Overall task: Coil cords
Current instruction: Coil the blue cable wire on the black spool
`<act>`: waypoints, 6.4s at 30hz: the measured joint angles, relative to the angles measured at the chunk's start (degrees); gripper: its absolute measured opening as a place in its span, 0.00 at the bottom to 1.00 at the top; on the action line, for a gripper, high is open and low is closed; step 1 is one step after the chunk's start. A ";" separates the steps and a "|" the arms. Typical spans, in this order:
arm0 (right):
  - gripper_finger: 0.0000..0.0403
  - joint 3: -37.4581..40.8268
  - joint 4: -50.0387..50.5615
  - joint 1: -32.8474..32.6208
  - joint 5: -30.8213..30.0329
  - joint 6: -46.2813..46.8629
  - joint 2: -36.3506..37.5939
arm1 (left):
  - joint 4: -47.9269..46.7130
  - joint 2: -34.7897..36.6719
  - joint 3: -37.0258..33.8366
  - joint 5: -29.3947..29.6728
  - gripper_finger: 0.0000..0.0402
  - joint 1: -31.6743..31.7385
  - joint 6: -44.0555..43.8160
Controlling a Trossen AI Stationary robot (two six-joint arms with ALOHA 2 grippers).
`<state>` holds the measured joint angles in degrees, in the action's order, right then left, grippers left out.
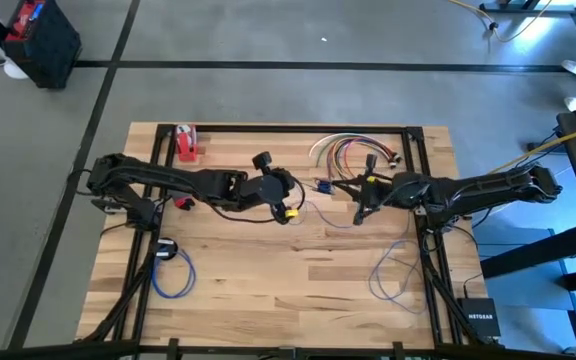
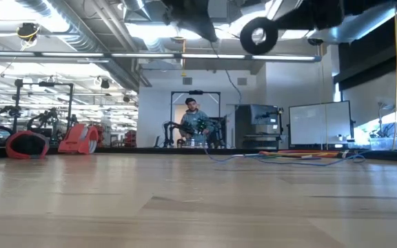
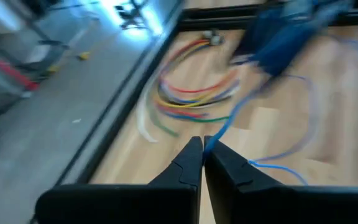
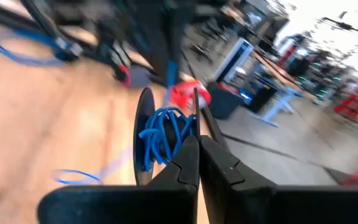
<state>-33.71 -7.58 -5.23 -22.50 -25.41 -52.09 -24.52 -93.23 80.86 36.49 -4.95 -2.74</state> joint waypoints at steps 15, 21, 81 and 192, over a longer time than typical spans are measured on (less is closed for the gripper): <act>0.02 -0.02 -9.74 0.00 -9.48 -5.12 -11.69 | 14.32 -2.94 -0.07 -7.88 0.03 -0.31 -0.62; 0.02 0.02 -14.21 0.00 -9.54 -4.91 -12.58 | 19.07 -5.33 -0.05 -8.06 0.01 -0.33 0.23; 0.02 -0.04 -39.18 -0.01 -11.16 -9.42 -11.68 | 22.86 -15.56 0.02 -15.17 0.14 4.61 -0.01; 0.02 -0.02 -25.07 -0.04 -2.06 -5.48 -9.47 | 16.72 2.64 -16.92 -14.33 0.01 10.47 -1.33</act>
<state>-33.74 -32.64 -5.28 -24.56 -30.89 -61.55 -7.80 -90.59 63.94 22.16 5.52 -4.07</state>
